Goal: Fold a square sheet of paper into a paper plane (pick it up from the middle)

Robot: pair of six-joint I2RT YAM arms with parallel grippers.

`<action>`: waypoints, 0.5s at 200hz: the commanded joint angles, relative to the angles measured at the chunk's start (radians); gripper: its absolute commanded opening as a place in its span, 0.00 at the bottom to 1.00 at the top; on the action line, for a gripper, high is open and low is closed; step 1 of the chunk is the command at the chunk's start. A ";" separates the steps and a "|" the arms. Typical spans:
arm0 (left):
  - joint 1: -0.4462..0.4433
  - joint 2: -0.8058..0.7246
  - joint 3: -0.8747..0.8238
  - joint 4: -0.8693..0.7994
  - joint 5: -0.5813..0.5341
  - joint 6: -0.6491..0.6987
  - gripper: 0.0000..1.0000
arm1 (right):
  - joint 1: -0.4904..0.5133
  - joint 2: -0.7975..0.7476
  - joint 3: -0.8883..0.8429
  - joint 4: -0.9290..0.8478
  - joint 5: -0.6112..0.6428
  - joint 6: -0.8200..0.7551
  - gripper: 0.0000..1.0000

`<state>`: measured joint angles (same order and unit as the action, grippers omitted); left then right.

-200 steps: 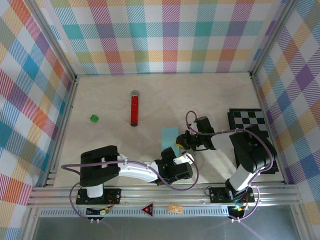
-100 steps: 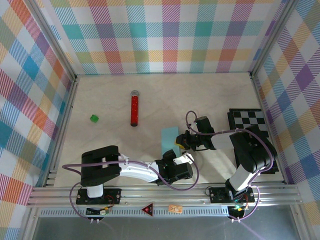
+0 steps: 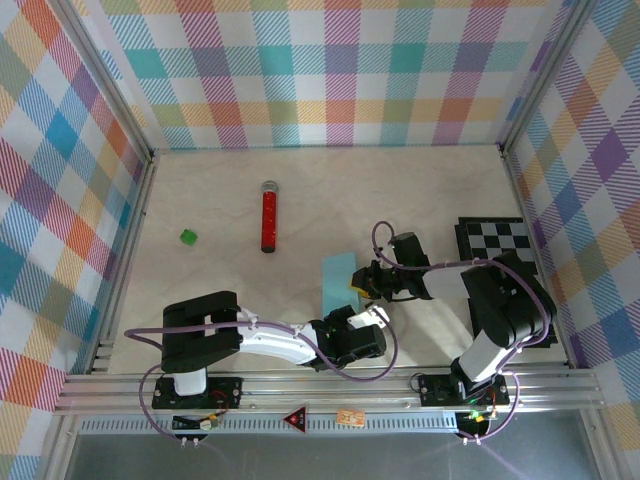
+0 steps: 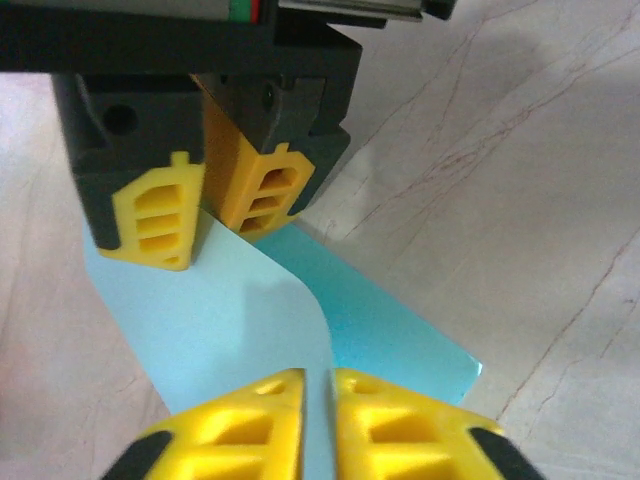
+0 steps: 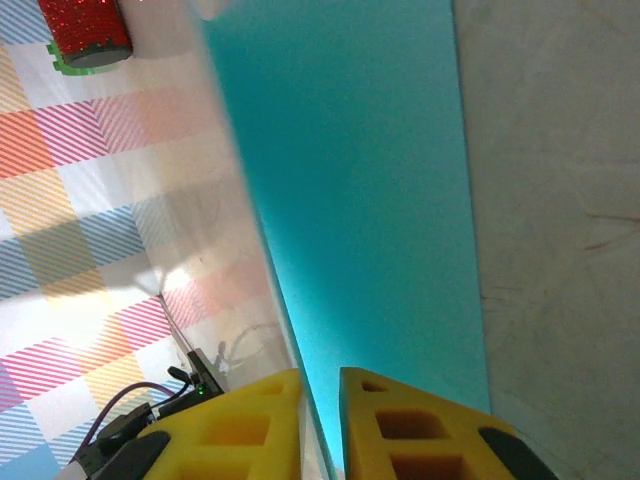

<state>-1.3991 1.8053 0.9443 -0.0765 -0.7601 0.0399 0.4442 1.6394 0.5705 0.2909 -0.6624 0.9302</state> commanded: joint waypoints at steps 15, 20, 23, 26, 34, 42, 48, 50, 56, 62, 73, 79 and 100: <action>0.011 -0.044 -0.018 0.003 0.033 -0.036 0.04 | -0.006 -0.045 0.006 -0.025 0.009 -0.025 0.24; 0.014 -0.048 -0.018 0.004 0.039 -0.041 0.03 | -0.006 -0.055 0.008 -0.041 0.015 -0.031 0.27; 0.016 -0.049 -0.017 0.004 0.044 -0.046 0.02 | -0.005 -0.063 0.008 -0.053 0.021 -0.037 0.28; 0.020 -0.053 -0.018 0.004 0.050 -0.050 0.01 | -0.005 -0.072 0.008 -0.068 0.031 -0.044 0.30; 0.029 -0.062 -0.018 -0.001 0.071 -0.064 0.00 | -0.006 -0.102 0.009 -0.118 0.069 -0.066 0.33; 0.040 -0.074 -0.019 -0.003 0.096 -0.073 0.00 | -0.008 -0.137 0.011 -0.183 0.120 -0.091 0.35; 0.050 -0.084 -0.021 -0.003 0.120 -0.086 0.00 | -0.010 -0.164 0.012 -0.235 0.161 -0.110 0.37; 0.054 -0.089 -0.022 -0.004 0.132 -0.091 0.00 | -0.011 -0.175 0.013 -0.252 0.176 -0.116 0.37; 0.068 -0.103 -0.025 -0.005 0.174 -0.105 0.00 | -0.014 -0.205 0.013 -0.300 0.221 -0.133 0.38; 0.082 -0.117 -0.028 -0.004 0.215 -0.123 0.00 | -0.017 -0.234 0.013 -0.345 0.268 -0.148 0.39; 0.112 -0.143 -0.039 0.004 0.298 -0.155 0.00 | -0.024 -0.283 0.010 -0.418 0.354 -0.165 0.41; 0.132 -0.153 -0.044 0.006 0.346 -0.172 0.00 | -0.030 -0.310 0.006 -0.450 0.387 -0.170 0.43; 0.198 -0.192 -0.065 0.028 0.493 -0.223 0.00 | -0.060 -0.393 -0.036 -0.482 0.430 -0.169 0.45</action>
<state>-1.2640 1.6672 0.9119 -0.0727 -0.4786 -0.0917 0.4110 1.3174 0.5697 -0.0532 -0.3649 0.8055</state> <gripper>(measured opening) 0.049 0.445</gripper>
